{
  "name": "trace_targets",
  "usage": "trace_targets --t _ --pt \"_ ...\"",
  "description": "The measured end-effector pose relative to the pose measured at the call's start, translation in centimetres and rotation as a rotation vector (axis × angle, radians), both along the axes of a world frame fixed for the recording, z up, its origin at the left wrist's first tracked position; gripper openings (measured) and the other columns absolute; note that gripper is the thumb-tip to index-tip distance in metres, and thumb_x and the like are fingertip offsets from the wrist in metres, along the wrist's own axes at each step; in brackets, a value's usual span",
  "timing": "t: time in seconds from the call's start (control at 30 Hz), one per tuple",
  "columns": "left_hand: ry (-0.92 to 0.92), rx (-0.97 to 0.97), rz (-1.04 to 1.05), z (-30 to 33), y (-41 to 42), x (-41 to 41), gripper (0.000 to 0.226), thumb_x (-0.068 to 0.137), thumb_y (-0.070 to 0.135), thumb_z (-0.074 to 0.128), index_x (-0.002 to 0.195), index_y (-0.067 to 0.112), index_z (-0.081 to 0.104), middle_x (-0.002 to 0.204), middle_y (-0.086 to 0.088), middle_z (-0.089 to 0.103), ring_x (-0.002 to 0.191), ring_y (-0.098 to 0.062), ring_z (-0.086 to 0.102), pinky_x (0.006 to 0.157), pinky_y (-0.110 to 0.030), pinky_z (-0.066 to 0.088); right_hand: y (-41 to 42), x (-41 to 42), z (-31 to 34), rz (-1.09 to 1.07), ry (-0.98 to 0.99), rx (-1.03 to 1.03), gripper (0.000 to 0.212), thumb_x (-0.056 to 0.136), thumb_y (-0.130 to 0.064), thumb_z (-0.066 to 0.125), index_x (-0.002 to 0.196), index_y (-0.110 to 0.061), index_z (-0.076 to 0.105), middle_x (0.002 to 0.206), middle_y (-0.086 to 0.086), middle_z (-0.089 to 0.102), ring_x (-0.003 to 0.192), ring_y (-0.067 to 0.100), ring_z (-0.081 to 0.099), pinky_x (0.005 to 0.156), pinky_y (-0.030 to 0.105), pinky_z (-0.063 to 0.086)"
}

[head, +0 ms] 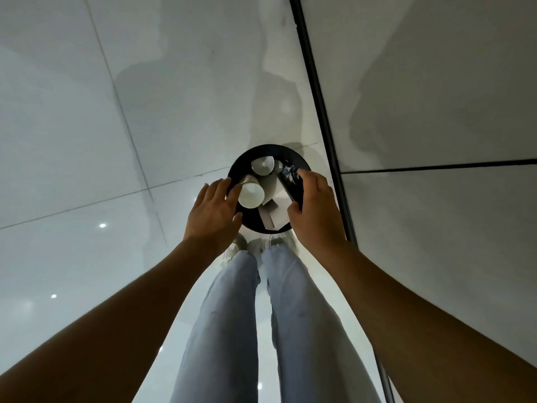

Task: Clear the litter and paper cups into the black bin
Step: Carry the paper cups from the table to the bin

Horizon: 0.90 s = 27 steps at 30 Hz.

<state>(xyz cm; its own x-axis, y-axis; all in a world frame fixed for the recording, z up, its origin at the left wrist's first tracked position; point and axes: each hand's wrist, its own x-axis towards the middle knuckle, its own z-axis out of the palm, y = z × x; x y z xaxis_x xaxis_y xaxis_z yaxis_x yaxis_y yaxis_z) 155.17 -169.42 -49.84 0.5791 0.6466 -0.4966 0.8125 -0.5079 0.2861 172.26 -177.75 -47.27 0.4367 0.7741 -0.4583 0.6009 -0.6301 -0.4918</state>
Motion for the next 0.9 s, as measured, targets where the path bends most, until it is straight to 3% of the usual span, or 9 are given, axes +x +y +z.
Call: trace_targets --t 0.33,0.5,0.9 --pt "-0.006 -0.032 0.276 20.8 -2.9 -5.0 0.052 0.098 0.034 0.043 0.145 0.016 0.033 0.152 -0.008 0.033 0.142 -0.023 0.025 0.121 -0.036 0.01 2.4 -4.7 18.0 0.363 -0.038 -0.179 0.058 0.093 -0.021 0.057 0.145 -0.016 0.032 0.146 0.011 0.038 0.13 0.032 0.041 0.098 0.038 0.044" --pt "0.009 0.001 0.514 28.9 -6.8 -8.4 0.051 0.098 0.034 0.041 0.145 0.017 0.033 0.152 -0.006 0.031 0.142 -0.021 0.024 0.12 -0.035 0.009 3.1 -9.2 25.2 0.706 -0.096 -0.186 0.058 0.093 -0.022 0.053 0.146 -0.015 0.03 0.147 0.01 0.037 0.133 0.03 0.036 0.103 0.04 0.041" --pt "0.076 0.063 1.24 38.9 -25.4 -23.7 0.05 0.097 0.037 0.04 0.144 0.018 0.034 0.15 -0.004 0.035 0.139 -0.019 0.028 0.118 -0.036 0.012 -5.4 -30.0 35.7 1.541 -0.211 -0.069 0.056 0.097 -0.032 0.049 0.147 -0.021 0.026 0.146 0.005 0.038 0.124 0.025 0.043 0.096 0.034 0.042"
